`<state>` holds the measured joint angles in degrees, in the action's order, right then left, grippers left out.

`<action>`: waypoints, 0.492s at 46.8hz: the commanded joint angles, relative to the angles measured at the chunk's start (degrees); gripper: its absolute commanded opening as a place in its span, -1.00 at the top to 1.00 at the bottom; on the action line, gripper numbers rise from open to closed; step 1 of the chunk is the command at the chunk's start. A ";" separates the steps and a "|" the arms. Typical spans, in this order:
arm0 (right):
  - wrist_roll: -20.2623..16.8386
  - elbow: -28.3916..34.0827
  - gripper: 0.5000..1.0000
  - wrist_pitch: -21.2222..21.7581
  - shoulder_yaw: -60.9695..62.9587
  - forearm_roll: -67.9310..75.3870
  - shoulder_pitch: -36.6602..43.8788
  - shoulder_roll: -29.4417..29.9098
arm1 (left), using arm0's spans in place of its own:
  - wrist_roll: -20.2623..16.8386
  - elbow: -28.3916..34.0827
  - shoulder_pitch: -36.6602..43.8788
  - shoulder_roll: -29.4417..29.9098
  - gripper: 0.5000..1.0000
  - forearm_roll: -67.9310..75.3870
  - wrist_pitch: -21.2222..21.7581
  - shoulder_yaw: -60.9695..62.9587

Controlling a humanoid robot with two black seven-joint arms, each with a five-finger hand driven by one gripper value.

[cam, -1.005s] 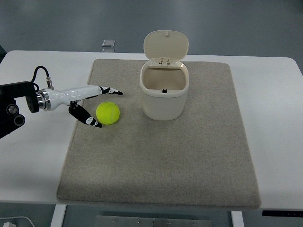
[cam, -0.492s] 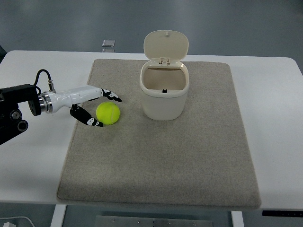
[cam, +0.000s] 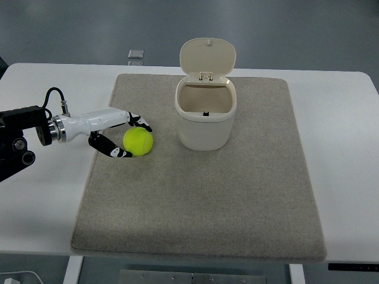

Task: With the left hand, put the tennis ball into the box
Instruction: 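Close the left hand fingers around the tennis ball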

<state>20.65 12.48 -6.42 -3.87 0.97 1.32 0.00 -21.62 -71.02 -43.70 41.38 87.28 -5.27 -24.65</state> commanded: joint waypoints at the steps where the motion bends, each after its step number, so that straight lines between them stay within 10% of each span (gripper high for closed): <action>1: 0.00 0.00 -0.75 0.00 0.00 0.00 0.00 0.00 | -0.09 0.01 0.02 0.01 0.29 0.00 0.00 0.04; 11: 0.00 0.00 -0.75 0.00 0.00 0.00 0.00 0.00 | -0.09 0.01 0.02 0.10 1.00 -0.09 0.00 -0.05; 23: 0.00 0.00 -0.75 0.00 0.00 0.00 0.00 0.00 | -0.80 -0.69 -0.42 1.07 1.00 -0.44 0.09 -1.10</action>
<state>20.65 12.48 -6.42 -3.87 0.97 1.32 0.00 -22.02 -71.12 -43.95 42.13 87.01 -5.27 -25.33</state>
